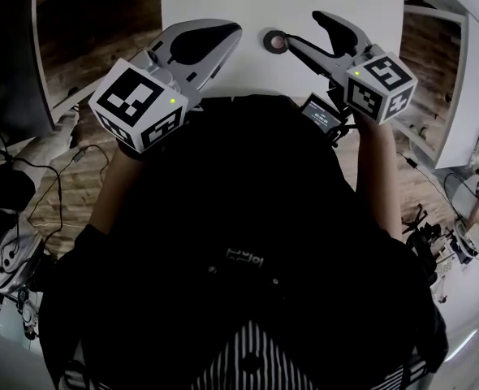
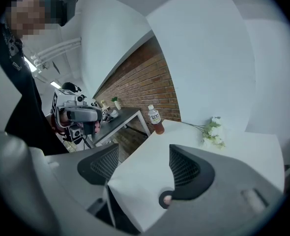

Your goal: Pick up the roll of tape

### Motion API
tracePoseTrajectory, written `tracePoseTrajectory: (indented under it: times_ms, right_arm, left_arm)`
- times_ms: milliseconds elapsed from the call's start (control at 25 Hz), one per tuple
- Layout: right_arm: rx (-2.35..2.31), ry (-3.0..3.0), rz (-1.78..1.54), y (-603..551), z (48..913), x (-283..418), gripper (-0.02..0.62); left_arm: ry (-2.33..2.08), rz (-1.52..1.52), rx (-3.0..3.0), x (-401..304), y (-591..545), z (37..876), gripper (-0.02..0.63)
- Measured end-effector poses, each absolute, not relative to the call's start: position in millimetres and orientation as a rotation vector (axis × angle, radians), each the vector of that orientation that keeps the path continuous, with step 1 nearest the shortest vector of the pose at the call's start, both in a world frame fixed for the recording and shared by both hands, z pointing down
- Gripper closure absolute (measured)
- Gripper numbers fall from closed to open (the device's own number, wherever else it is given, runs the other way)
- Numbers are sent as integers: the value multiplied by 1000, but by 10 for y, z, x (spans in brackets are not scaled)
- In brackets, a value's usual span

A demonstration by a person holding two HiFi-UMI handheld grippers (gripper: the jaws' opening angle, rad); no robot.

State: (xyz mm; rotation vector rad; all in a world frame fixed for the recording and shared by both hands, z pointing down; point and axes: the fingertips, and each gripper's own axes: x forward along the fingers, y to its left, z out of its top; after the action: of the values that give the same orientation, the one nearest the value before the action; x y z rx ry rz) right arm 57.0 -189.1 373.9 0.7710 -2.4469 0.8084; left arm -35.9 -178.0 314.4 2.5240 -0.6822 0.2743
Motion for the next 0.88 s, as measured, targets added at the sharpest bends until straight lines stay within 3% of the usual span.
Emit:
tracePoseTrajectory:
  times_ms: [880]
  right_arm:
    - [681,-2384,876,-1756,4448,674,255]
  left_arm:
    - [-740,459,2502,-218,-1551,3350,601]
